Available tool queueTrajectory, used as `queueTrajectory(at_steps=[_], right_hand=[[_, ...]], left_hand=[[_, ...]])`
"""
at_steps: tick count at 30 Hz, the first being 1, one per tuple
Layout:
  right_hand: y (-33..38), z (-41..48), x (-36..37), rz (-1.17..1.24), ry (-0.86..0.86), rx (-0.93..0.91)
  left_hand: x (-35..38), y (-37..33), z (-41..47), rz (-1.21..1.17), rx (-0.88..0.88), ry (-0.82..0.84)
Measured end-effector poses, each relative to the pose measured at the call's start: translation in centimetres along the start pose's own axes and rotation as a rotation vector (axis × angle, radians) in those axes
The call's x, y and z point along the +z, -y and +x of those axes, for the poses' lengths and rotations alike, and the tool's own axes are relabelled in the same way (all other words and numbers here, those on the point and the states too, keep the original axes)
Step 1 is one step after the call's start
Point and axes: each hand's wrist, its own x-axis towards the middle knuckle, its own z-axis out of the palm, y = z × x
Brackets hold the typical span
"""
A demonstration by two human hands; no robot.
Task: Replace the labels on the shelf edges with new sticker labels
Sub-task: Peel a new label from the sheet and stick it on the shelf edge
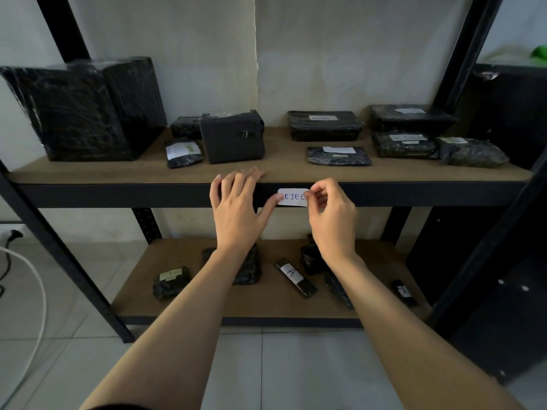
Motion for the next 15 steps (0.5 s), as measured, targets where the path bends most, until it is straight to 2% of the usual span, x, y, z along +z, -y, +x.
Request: queueTrajectory(at_steps=[15], right_hand=[[0.42,0.08,0.35,-0.067,-0.015,0.008]], left_hand=[[-0.12,-0.03,0.02,0.007,-0.002,0.021]])
